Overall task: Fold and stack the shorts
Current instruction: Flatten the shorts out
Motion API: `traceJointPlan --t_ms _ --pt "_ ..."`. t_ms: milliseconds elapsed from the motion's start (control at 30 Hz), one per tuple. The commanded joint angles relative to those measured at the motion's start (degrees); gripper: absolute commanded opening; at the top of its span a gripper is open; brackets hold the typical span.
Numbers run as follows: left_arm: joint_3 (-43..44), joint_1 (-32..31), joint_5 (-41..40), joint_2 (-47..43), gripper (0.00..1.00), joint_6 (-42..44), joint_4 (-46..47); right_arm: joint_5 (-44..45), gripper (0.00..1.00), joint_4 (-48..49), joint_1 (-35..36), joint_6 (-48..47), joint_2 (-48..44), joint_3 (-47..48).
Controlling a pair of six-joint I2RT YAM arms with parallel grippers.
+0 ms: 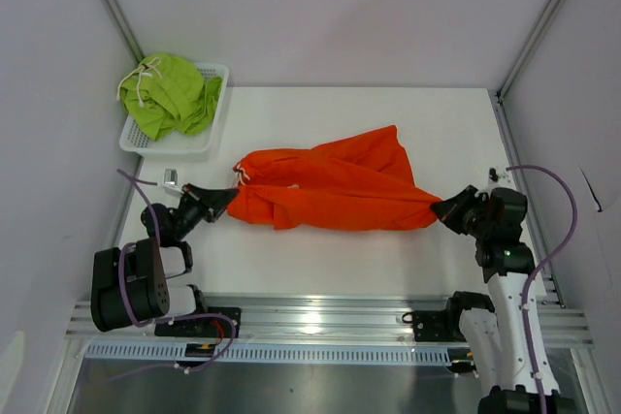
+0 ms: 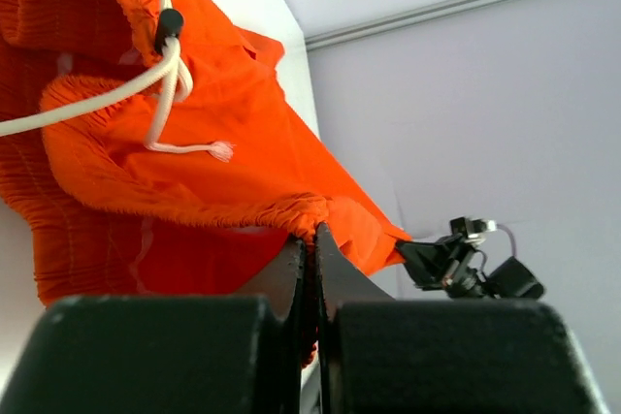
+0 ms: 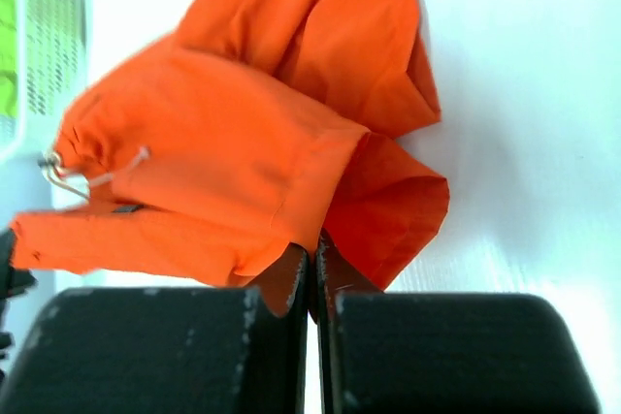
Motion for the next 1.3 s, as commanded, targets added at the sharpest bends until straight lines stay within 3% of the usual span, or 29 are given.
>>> traceJointPlan --t_ms 0,133,433,500,600,633,700,733,767,967,1100,1167,1267 --pt "0.04 1.20 0.53 -0.59 0.00 -6.91 30.96 -7.50 0.00 -1.95 -7.70 -3.05 -2.05 1.52" --pt "1.01 1.03 0.97 -0.95 0.00 -8.93 30.69 -14.54 0.00 -1.60 -14.39 -4.37 -0.04 1.87" --pt "0.57 -0.73 2.02 1.07 0.01 -7.62 30.87 -20.34 0.00 3.76 -16.15 -4.81 4.88 -0.06" --pt "0.31 -3.19 2.81 3.96 0.12 -6.39 30.96 -20.70 0.00 3.85 -16.15 -5.25 5.85 -0.94" --pt "-3.37 -5.12 2.03 6.16 0.40 -3.15 30.96 -21.84 0.00 3.67 -16.07 -5.17 6.73 -2.69" --pt "-5.82 -5.56 1.41 5.99 0.54 -1.66 30.96 -22.01 0.00 3.68 -15.89 -4.99 6.56 -3.22" --pt "-9.17 -6.18 0.88 5.73 0.71 1.86 30.61 -21.40 0.00 4.03 -15.71 -4.46 6.21 -4.72" --pt "-9.36 -6.18 1.05 5.82 0.92 3.01 29.91 -21.23 0.00 4.46 -15.37 -4.37 6.03 -5.07" --pt "-8.58 -6.18 1.84 6.08 0.99 3.02 27.99 -21.05 0.00 4.47 -15.10 -4.03 5.94 -5.33" --pt "-0.15 -6.09 3.77 12.57 0.99 -1.29 25.25 -18.50 0.00 3.50 -10.71 -3.76 4.36 -5.86" --pt "0.31 -6.09 4.57 18.73 0.97 -2.43 27.96 -16.48 0.00 3.15 -8.34 -3.14 3.22 -6.39" --pt "0.31 -6.09 4.75 21.88 0.89 -2.17 29.02 -15.96 0.00 3.15 -7.72 -3.05 2.95 -6.57" --pt "0.92 -6.09 5.54 25.14 0.55 -3.05 30.87 -15.69 0.00 3.15 -7.10 -2.97 2.95 -6.83"
